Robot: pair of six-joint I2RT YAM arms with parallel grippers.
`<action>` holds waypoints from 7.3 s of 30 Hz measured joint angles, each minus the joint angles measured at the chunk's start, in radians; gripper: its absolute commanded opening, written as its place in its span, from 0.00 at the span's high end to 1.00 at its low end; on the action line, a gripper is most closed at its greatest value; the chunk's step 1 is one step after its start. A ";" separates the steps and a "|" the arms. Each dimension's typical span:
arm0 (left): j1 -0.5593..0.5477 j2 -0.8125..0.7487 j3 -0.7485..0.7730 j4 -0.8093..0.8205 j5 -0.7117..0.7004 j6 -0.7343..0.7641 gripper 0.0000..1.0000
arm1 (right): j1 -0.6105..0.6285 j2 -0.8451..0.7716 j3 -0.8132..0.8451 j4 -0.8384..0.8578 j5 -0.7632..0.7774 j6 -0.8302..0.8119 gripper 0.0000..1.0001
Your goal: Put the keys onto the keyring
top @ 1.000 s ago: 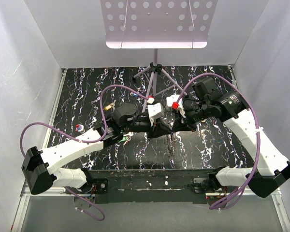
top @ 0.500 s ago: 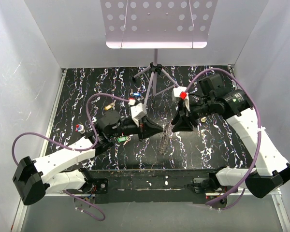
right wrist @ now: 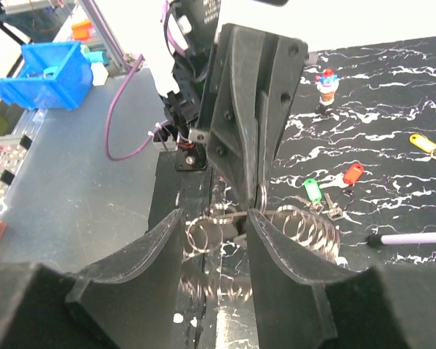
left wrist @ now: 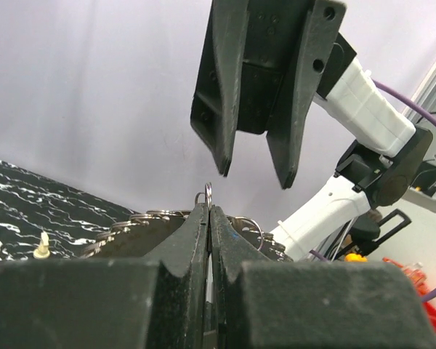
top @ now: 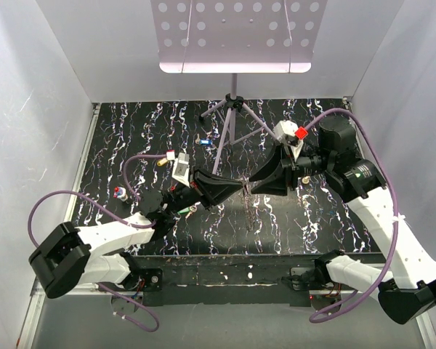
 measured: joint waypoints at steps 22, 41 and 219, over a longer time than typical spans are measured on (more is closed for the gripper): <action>0.003 0.035 0.002 0.085 -0.008 -0.093 1.00 | 0.000 0.052 -0.001 0.120 0.006 0.133 0.62; 0.002 0.035 0.010 0.086 0.001 -0.107 1.00 | 0.000 0.056 -0.001 0.044 0.000 0.048 0.99; 0.073 -0.009 0.083 0.078 0.212 -0.068 1.00 | -0.053 0.291 0.356 -0.796 -0.288 -0.723 0.57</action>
